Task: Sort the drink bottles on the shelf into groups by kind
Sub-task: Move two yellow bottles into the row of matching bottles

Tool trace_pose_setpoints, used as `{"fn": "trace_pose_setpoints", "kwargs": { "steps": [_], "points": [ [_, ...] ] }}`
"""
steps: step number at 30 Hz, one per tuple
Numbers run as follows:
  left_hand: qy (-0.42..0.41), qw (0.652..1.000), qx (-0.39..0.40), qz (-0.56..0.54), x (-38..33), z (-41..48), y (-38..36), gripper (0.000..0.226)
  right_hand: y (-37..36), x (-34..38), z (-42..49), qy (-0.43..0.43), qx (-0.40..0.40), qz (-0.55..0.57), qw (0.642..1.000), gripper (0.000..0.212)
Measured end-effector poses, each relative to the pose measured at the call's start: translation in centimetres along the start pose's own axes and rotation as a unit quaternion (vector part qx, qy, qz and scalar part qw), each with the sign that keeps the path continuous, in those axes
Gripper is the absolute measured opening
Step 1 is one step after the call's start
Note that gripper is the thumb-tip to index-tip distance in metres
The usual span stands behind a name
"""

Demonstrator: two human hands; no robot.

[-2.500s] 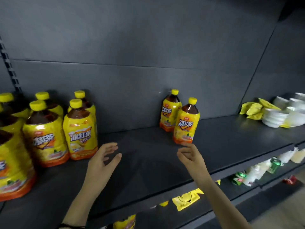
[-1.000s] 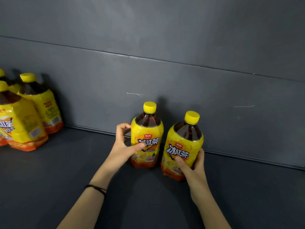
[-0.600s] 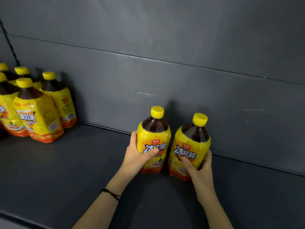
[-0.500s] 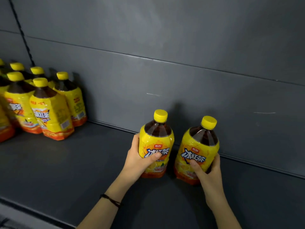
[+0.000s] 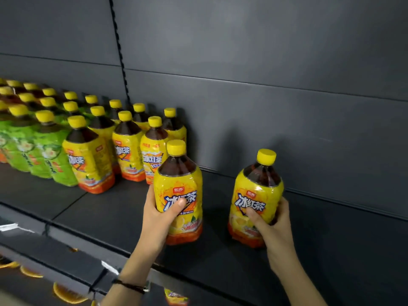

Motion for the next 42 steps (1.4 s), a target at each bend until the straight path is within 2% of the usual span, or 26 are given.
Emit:
{"fn": "trace_pose_setpoints", "kwargs": {
  "steps": [3, 9, 14, 16, 23, 26, 31, 34, 39, 40, 42],
  "points": [
    [-0.010, 1.000, 0.000, 0.007, -1.4, 2.4, 4.9, 0.088, -5.2, -0.8, -2.7, 0.006, 0.034, -0.011, 0.999, 0.068],
    [0.006, 1.000, 0.007, 0.024, -0.8, 4.9, 11.4, 0.091, -14.0, -2.0, -6.8, 0.002, 0.092, -0.007, 0.996, 0.067],
    [0.012, 0.996, 0.078, 0.052, 0.2, 7.2, 12.7, 0.076, -18.2, -2.8, -8.2, 0.006, 0.089, -0.016, 0.996, 0.075],
    [0.015, 0.994, 0.083, 0.063, 0.5, 8.6, 13.3, 0.076, -18.9, -3.0, -8.4, 0.013, 0.076, -0.015, 0.997, 0.075],
    [0.000, 0.995, 0.032, 0.090, 1.4, 11.6, 14.8, 0.067, -20.4, -3.2, -7.7, 0.020, 0.075, -0.018, 0.997, 0.072],
    [-0.033, 0.991, 0.003, 0.126, 1.6, 12.6, 15.0, 0.063, -21.7, -3.6, -6.9, 0.015, 0.085, -0.011, 0.996, 0.072],
    [-0.070, 0.987, -0.093, 0.114, 0.8, 13.5, 15.1, 0.062, -24.7, -4.4, -5.3, 0.014, 0.104, -0.022, 0.994, 0.082],
    [-0.084, 0.973, -0.130, 0.170, 0.5, 13.4, 15.1, 0.056, -25.7, -4.7, -4.3, 0.016, 0.114, -0.021, 0.993, 0.080],
    [-0.085, 0.938, -0.163, 0.292, -0.9, 12.8, 15.8, 0.069, -25.4, -5.1, -3.9, 0.008, 0.094, -0.016, 0.995, 0.076],
    [-0.095, 0.926, -0.162, 0.328, -1.4, 12.9, 16.1, 0.068, -25.4, -5.1, -3.9, 0.006, 0.089, -0.017, 0.996, 0.076],
    [-0.180, 0.873, -0.165, 0.423, -2.9, 13.3, 16.7, 0.064, -25.4, -5.1, -3.9, 0.000, 0.079, -0.022, 0.997, 0.074]
  ]
}}
Point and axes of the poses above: each hand's wrist, its own z-axis towards the middle knuckle, its own y-axis out of the back of the hand, x = y × z, the point moved 6 cm from there along z, towards the middle knuckle, and after that the axes turned 11 degrees about -x, right-handed, at the moved point
